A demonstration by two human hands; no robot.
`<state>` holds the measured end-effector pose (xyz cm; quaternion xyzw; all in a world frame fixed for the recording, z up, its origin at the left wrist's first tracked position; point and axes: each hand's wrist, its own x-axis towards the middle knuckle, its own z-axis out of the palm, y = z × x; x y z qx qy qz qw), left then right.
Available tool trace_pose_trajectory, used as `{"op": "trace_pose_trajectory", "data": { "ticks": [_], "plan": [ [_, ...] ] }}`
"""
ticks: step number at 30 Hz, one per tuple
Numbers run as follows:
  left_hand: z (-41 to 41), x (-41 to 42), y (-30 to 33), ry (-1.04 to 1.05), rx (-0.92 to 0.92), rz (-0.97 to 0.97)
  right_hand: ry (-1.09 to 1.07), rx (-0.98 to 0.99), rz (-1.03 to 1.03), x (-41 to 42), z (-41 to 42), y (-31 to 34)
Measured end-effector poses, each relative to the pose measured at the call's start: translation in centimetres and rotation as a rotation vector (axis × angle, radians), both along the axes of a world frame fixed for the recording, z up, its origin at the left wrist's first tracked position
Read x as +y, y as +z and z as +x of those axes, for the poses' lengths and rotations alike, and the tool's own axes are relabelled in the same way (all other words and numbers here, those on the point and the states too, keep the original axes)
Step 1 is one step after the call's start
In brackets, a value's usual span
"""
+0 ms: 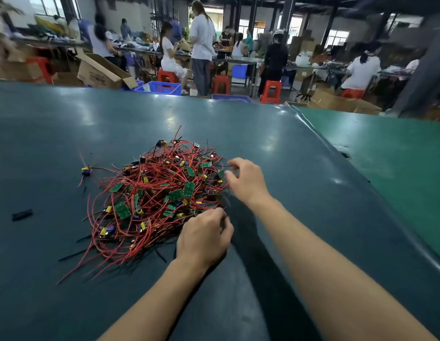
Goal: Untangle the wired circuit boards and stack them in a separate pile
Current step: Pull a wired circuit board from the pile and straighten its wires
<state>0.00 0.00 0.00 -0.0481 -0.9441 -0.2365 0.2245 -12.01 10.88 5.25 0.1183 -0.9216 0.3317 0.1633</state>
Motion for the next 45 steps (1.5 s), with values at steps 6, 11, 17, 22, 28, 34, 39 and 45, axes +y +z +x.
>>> {"op": "trace_pose_trajectory", "data": {
  "ticks": [6,11,17,22,28,34,39,45],
  "plan": [
    [-1.3,-0.8,0.0,0.042,0.054,0.017,0.009,-0.176,0.322,-3.3,-3.3,-0.4],
    [-2.3,-1.0,-0.6,0.201,-0.029,-0.190,-0.134,0.000,-0.042,-0.1,-3.0,3.7],
    [-3.1,-4.0,0.7,0.313,-0.019,-0.034,0.017,-0.278,-0.879,5.5,1.9,6.9],
    [-1.7,-1.2,1.6,-0.107,0.462,0.031,0.140,-0.574,-1.381,5.2,7.8,0.1],
    [-2.7,2.0,1.3,-0.162,-0.062,0.706,0.119,-0.513,-1.427,4.3,8.7,-3.8],
    [-3.0,0.9,0.7,-0.364,-0.118,0.823,0.098,-0.378,-1.168,4.1,8.5,-4.5],
    [-3.2,1.1,1.1,-0.328,-0.106,0.923,0.077,-0.352,-1.247,3.7,7.9,-4.3],
    [-3.3,0.5,1.4,-0.282,-0.145,1.319,0.134,-0.405,-1.314,3.6,8.3,-3.7]
  ]
}}
